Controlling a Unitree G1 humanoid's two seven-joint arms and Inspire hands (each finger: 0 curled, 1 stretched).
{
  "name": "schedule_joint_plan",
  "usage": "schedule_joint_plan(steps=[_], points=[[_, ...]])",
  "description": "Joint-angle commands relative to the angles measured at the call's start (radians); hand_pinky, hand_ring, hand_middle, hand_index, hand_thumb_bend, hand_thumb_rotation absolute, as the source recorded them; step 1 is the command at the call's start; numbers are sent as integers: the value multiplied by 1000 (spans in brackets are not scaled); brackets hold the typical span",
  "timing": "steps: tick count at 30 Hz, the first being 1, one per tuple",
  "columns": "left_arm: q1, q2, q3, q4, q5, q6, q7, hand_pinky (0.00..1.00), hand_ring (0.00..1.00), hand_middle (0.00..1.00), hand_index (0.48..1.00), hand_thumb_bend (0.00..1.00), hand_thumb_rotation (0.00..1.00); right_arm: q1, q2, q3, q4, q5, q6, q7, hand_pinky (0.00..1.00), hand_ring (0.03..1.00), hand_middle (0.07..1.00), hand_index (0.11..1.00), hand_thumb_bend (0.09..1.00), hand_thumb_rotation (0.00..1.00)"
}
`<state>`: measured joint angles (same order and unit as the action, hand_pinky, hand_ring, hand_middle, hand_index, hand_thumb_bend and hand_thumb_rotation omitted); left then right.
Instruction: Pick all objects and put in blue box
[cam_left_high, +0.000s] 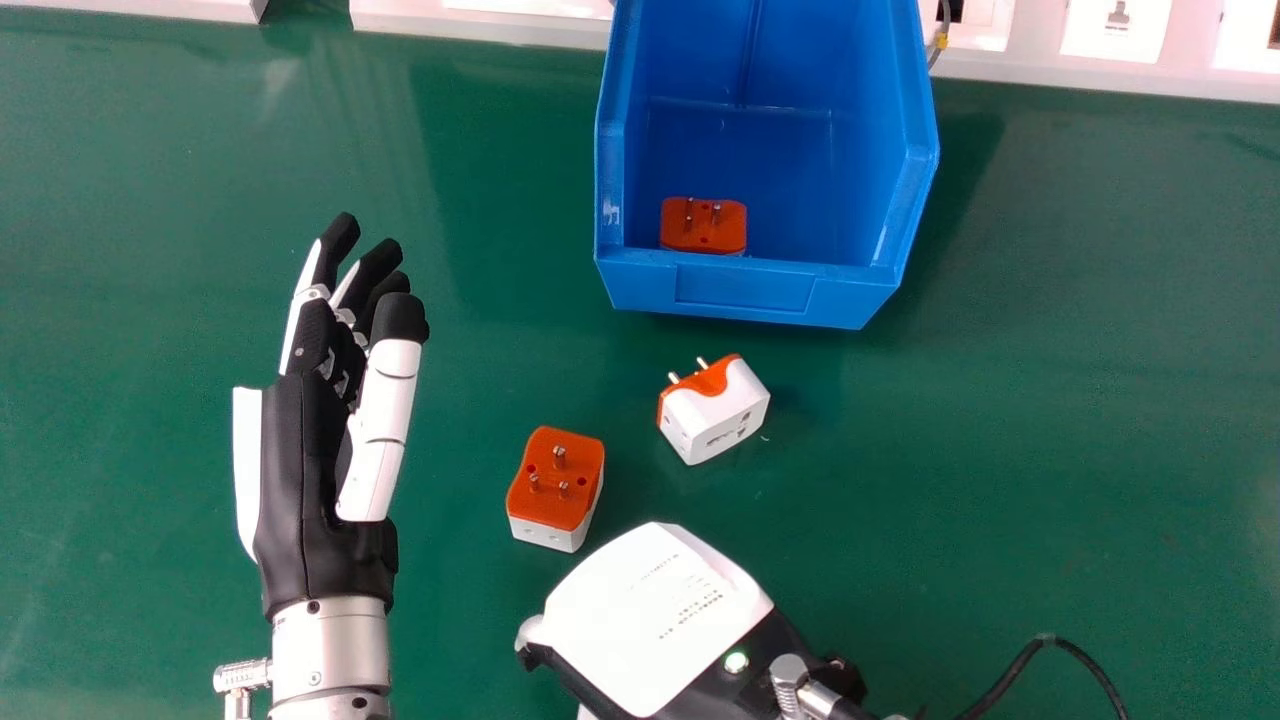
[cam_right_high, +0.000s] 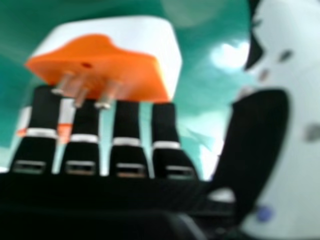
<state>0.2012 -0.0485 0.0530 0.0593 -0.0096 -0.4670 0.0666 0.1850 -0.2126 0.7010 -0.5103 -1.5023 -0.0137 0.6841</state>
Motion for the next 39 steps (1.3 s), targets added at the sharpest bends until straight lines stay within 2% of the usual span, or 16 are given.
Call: schedule_joint_plan(steps=[1,8,14,17,21,26,32,39], points=[[6,-2,-6,-22,0,-9,-6,802,869,875,913,755,784,3,12,5,-11,-25,11,4,668,765,782,760,748,154],[7,-4,-7,-27,-2,-3,-7,802,869,875,913,754,784,19,23,9,-9,-79,44,-24,683,775,789,755,744,148],[3,-5,-6,-28,0,4,-3,802,869,875,913,754,783,38,26,8,16,-80,71,-91,686,777,790,751,740,142],[0,-4,-6,-28,0,6,-4,802,869,875,913,754,783,42,24,5,27,-68,75,-122,680,775,788,743,736,132],[2,-5,-10,-42,4,14,-3,801,869,875,913,754,783,40,24,2,39,-53,76,-142,670,772,784,734,732,119],[-1,-2,-8,-45,8,19,-1,801,868,875,913,754,783,35,25,-1,42,-31,74,-146,651,766,778,717,725,94],[-9,-2,-4,-32,5,10,-1,800,868,875,913,752,782,21,17,-10,49,26,60,-147,632,759,772,704,721,69],[-13,-5,-7,-36,7,8,0,799,868,875,913,751,781,-10,1,-25,86,107,33,-157,593,737,749,688,716,36]])
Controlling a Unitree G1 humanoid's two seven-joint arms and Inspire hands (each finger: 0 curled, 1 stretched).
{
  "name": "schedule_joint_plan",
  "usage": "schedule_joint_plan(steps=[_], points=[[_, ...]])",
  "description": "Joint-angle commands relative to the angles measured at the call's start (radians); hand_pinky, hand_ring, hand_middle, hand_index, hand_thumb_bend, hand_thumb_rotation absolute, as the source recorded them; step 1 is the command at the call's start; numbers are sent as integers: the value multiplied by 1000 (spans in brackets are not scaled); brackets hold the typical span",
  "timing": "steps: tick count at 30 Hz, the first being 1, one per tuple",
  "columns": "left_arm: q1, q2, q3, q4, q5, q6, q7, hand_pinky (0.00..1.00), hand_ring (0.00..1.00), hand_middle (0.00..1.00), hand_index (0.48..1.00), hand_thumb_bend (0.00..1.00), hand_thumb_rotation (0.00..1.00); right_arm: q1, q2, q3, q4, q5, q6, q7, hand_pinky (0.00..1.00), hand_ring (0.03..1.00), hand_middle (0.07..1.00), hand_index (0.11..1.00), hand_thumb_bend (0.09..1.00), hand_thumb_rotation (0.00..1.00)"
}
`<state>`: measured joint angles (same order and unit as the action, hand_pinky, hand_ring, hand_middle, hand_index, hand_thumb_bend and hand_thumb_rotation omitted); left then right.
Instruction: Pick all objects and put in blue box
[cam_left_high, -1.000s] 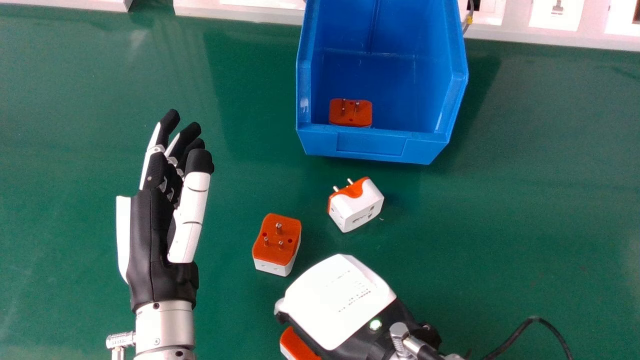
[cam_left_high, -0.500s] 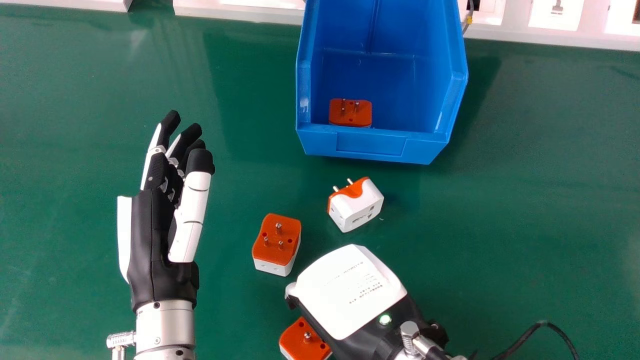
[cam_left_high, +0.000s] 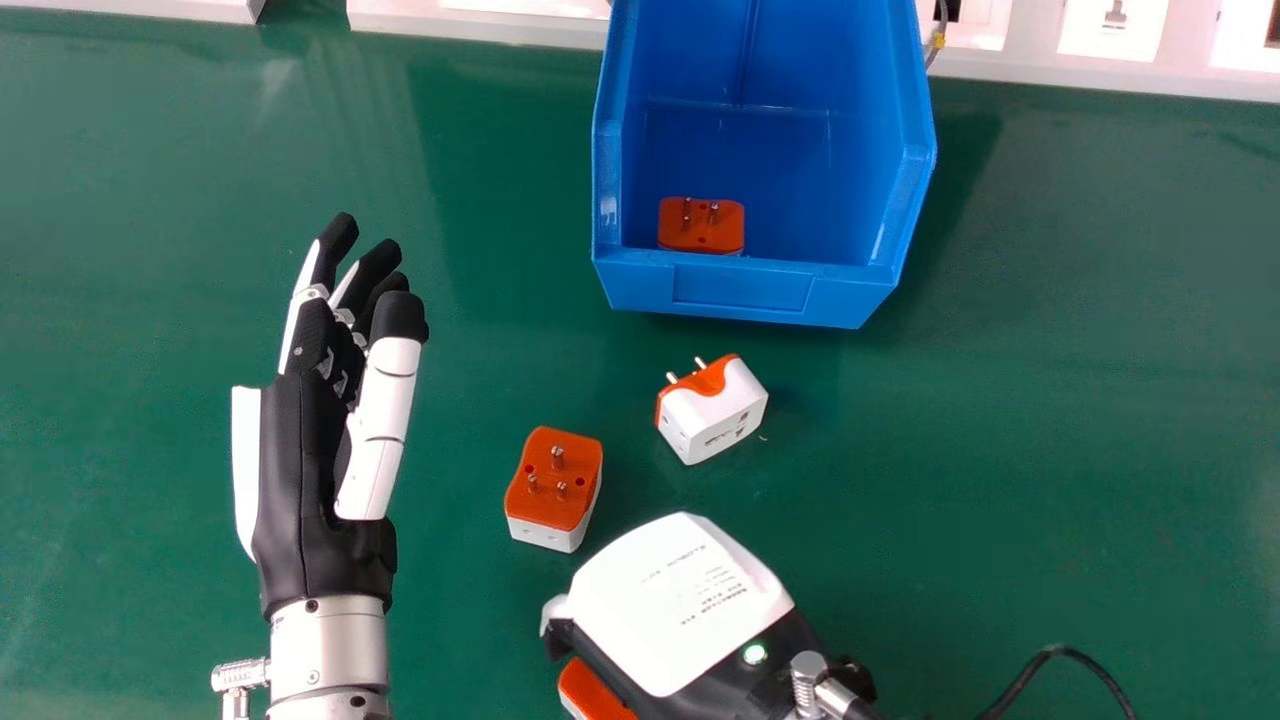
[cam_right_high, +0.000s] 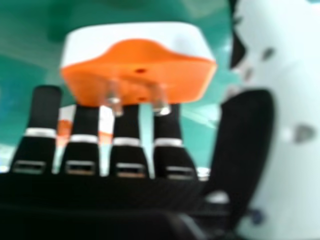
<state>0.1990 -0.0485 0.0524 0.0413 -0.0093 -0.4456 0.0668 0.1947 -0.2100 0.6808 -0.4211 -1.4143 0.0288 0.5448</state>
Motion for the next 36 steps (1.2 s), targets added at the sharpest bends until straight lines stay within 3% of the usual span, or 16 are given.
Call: schedule_joint_plan(steps=[1,10,12,13,17,18,25,31,36], points=[[-10,-4,-6,-19,7,-13,0,799,868,875,913,751,781,-24,-3,-7,1,29,-12,-20,593,737,749,688,716,36],[-8,-3,-4,-17,7,-18,0,798,868,875,913,750,780,-30,-4,-22,45,105,-3,-67,509,631,661,676,681,18],[-6,-3,-4,-17,8,-19,0,798,868,875,913,750,780,-19,2,-20,47,99,9,-87,509,631,661,676,681,18],[-5,-2,-4,-16,9,-21,1,798,868,875,913,750,779,-12,5,-18,46,91,18,-99,439,557,623,668,657,14],[1,-4,-5,-17,10,-24,0,798,868,875,913,750,779,14,15,-2,52,40,53,-167,439,557,623,668,657,14],[1,-4,-5,-16,9,-25,-1,798,868,875,913,750,779,19,16,3,54,26,62,-184,382,502,594,633,631,11],[8,-6,-8,-23,8,-21,-1,798,868,875,912,750,779,49,25,25,53,-21,102,-252,338,457,570,604,610,9],[10,-4,-8,-26,8,-16,-2,797,868,875,912,750,779,50,16,23,45,19,88,-262,264,385,521,569,578,5],[13,-4,-9,-31,7,-12,-3,797,868,875,912,750,779,48,7,21,43,41,78,-269,264,385,521,569,578,5]])
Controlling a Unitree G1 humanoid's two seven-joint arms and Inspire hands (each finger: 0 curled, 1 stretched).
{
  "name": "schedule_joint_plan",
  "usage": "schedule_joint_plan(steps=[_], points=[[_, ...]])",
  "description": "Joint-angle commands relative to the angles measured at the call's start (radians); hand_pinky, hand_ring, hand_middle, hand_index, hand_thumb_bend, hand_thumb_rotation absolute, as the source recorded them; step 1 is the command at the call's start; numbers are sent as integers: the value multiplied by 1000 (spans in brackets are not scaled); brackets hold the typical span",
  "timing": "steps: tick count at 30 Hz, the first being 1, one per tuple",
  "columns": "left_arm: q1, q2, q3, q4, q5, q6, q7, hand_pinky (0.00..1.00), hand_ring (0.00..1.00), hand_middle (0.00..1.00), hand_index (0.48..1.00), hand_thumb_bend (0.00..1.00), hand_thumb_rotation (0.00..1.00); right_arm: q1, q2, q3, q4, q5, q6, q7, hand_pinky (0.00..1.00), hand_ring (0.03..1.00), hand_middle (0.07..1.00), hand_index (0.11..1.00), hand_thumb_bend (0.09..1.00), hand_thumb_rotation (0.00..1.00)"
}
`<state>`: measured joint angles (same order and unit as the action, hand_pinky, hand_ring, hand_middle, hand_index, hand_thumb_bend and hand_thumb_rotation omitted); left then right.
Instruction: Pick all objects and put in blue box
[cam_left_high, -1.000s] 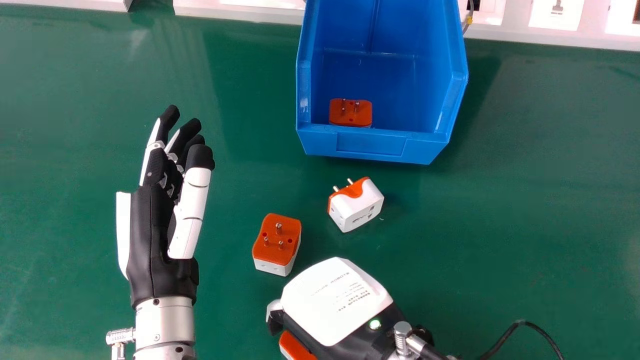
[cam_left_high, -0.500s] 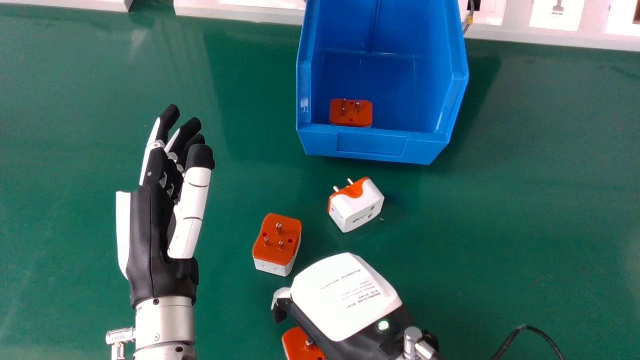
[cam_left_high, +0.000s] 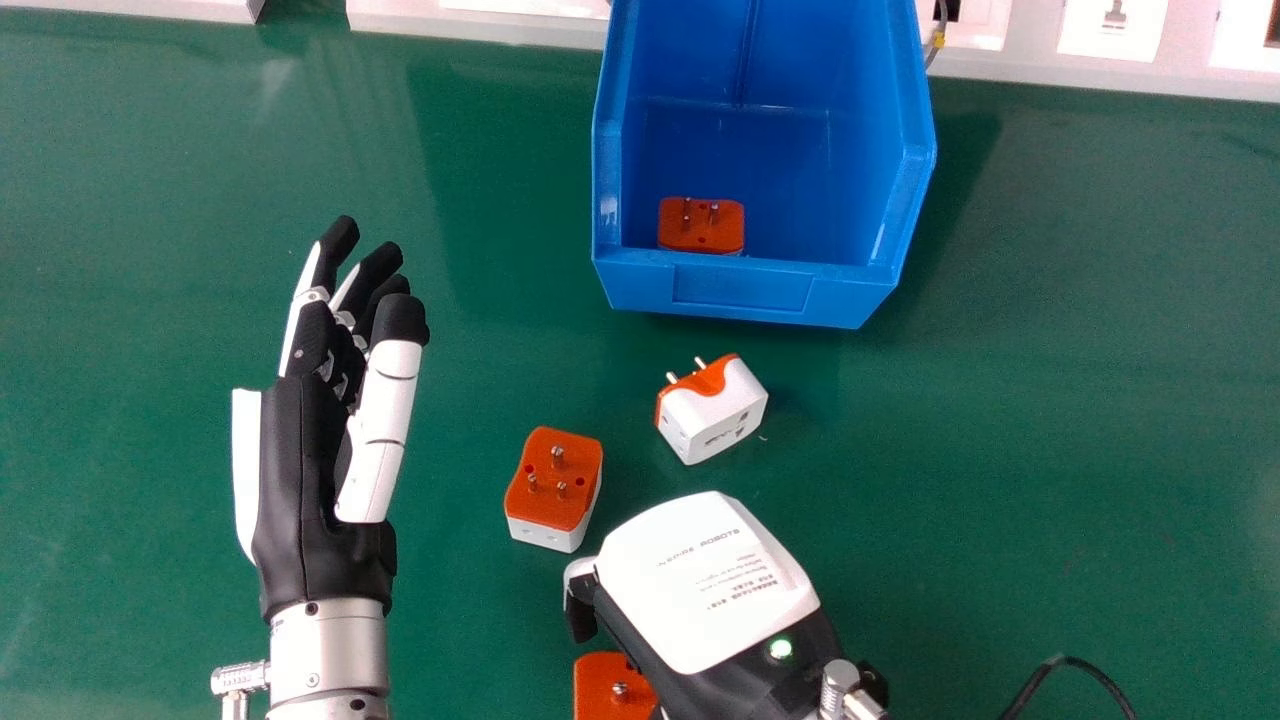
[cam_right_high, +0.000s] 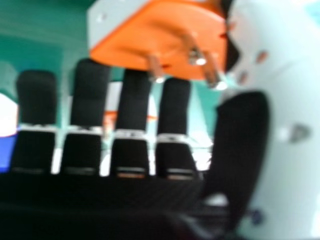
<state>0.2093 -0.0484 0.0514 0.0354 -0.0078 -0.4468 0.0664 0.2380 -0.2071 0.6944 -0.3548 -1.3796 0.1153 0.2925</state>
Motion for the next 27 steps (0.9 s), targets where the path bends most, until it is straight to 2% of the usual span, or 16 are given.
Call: schedule_joint_plan(steps=[1,5,8,12,27], points=[[3,-3,-8,-26,5,-9,-4,797,868,875,912,750,779,4,3,7,-23,11,-10,-18,264,385,521,569,578,5],[1,-4,-7,-28,3,-5,-2,797,868,875,912,750,779,2,5,8,-21,23,-11,-26,244,376,512,564,563,4],[2,-4,-8,-28,7,-8,-2,797,868,875,912,750,779,1,3,6,-20,36,-14,-28,228,364,499,560,550,3],[0,-2,-7,-22,5,-11,-4,797,868,875,912,750,779,-2,-2,7,-21,50,-17,-27,228,364,499,560,550,3],[4,-4,-8,-23,0,-14,-7,797,868,875,912,749,780,-1,-7,7,-30,48,-26,-33,199,354,485,541,529,1]])
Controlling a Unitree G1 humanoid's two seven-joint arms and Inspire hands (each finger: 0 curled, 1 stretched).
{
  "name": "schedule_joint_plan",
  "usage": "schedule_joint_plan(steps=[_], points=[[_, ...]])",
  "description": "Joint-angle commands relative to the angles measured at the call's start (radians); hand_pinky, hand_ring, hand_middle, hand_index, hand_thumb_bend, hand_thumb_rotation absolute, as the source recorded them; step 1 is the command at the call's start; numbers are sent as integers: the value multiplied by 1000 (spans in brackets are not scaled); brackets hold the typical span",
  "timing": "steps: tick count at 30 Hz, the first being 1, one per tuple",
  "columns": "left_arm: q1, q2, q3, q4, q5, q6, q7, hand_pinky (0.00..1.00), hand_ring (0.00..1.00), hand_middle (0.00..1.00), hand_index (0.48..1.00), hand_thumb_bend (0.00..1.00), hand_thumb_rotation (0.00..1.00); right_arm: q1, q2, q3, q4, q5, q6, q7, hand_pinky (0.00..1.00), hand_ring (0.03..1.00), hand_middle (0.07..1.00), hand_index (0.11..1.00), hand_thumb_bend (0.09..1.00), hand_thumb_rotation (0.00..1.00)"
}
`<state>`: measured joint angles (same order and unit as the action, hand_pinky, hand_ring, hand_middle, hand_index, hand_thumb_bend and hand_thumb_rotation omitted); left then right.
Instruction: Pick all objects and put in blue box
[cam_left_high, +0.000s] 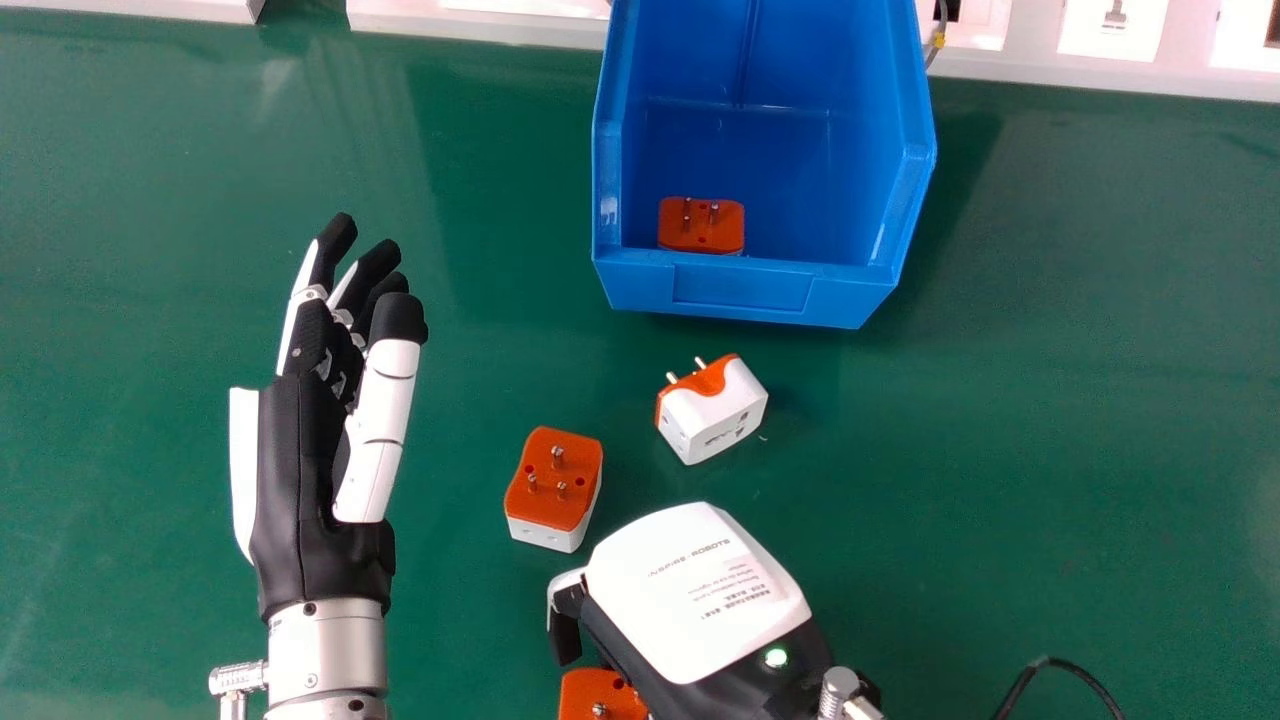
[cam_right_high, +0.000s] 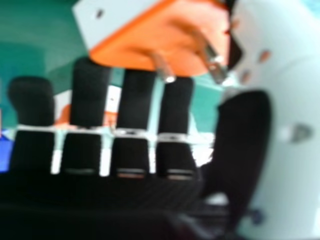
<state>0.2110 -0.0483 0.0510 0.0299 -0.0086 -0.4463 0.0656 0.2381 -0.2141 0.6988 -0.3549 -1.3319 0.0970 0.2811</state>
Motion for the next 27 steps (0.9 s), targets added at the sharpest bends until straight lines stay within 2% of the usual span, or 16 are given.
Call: schedule_joint_plan(steps=[1,10,19,27], points=[[2,-4,-8,-18,1,-14,-6,797,868,875,912,749,780,-1,0,2,-30,0,-8,-23,199,354,485,541,529,1],[0,-6,-9,-18,6,-13,-1,798,868,875,912,751,780,-1,5,-11,-30,27,-12,-70,186,354,483,531,521,1],[4,-6,-10,-17,0,-19,-5,798,868,875,912,753,781,-9,8,-78,-65,143,-36,-122,176,363,485,522,520,0],[-3,-7,-9,-9,-3,-22,-3,800,868,875,912,754,781,13,33,-113,-103,164,-11,-149,171,361,475,520,518,0]])
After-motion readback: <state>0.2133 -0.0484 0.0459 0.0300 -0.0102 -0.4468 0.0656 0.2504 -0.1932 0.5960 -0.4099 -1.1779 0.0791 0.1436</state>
